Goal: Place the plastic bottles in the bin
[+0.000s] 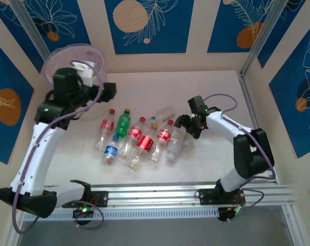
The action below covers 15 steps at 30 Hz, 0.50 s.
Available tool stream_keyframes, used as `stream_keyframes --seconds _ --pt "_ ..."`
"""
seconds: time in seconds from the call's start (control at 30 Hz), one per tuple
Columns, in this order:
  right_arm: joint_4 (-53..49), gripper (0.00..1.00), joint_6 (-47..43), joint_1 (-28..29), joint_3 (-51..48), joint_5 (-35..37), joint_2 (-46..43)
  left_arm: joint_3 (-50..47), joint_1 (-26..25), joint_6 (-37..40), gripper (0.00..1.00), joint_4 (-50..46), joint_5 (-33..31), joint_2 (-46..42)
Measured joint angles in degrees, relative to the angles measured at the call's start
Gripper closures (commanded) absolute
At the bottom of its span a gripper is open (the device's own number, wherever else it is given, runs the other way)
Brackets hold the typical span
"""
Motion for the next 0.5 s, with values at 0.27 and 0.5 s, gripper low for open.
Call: stream_keyframes --seconds 0.27,0.5 --pt "2.93 0.19 0.7 1.03 1.55 0.2 5.75 -11.37 -7.98 -6.27 0.0 1.86 2.73 3.04" --pt "4.15 0.24 0.87 1.49 2.49 0.96 9.49 -15.19 -8.59 -9.29 0.0 3.67 8.09 3.37"
